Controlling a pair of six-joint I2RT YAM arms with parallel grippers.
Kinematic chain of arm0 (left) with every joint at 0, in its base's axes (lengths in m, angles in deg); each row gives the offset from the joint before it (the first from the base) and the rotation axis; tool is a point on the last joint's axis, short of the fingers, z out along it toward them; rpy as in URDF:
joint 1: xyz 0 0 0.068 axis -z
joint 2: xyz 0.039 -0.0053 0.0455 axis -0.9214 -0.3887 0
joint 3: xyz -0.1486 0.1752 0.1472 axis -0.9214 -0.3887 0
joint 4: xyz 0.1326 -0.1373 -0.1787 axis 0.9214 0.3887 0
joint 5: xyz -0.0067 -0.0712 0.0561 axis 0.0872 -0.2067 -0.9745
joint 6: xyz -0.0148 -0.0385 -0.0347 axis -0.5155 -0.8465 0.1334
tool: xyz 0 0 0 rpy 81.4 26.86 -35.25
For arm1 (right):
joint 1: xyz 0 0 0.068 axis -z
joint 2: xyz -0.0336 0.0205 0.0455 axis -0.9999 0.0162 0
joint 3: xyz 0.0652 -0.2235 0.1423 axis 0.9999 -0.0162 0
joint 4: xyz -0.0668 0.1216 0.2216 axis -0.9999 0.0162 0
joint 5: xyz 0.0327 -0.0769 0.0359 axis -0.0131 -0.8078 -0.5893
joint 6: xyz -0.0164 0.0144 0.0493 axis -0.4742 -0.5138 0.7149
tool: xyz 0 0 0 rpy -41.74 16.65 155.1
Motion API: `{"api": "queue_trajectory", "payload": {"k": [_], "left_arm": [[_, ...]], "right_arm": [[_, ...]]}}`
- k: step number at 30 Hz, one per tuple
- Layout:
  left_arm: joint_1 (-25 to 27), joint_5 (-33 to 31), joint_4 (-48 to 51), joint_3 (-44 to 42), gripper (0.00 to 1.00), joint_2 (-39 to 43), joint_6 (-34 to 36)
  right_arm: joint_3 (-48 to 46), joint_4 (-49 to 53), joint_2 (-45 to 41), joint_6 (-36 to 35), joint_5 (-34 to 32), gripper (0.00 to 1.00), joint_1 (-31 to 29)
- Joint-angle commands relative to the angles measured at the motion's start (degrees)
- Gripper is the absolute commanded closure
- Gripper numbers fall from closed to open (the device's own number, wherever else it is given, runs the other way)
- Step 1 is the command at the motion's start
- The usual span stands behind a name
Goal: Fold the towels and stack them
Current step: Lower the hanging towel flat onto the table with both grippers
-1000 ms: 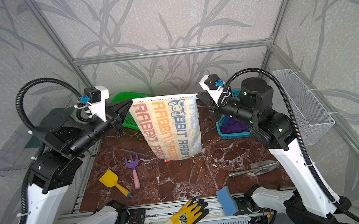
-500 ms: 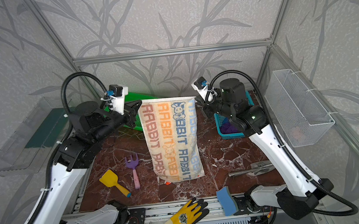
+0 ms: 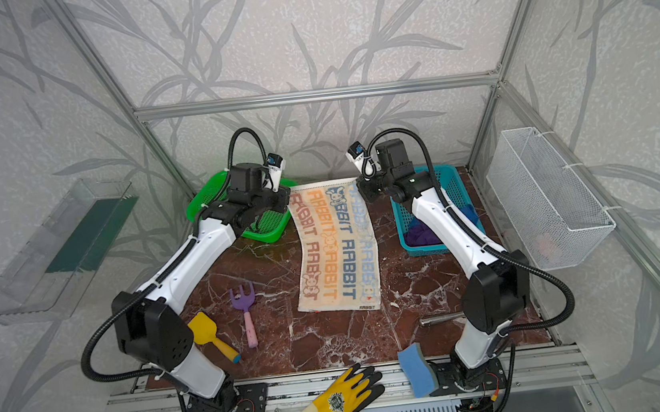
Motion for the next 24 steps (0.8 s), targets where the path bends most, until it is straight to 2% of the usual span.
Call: {"api": "queue_trajectory", "payload": {"k": [1, 6, 12, 24], "left_arm": [[-0.7, -0.8, -2.5, 3.9, 1.0, -3.1, 1.9], [-0.7, 0.8, -6.0, 1.4, 1.0, -6.4, 3.0], [-0.4, 3.8, -9.1, -2.8, 1.0, -6.3, 4.7], [1.7, 4.6, -13.6, -19.9, 1.0, 4.2, 4.8]], "right_arm": [[1.3, -1.6, 3.1, -1.3, 0.7, 1.0, 0.6], [-4.1, -5.9, 5.5, -5.5, -0.3, 1.0, 1.0], [-9.8, -7.8, 4.4, -9.1, 1.5, 1.0, 1.3], [-20.9, -5.7, -3.4, -11.0, 4.5, 1.0, 1.0]]}}
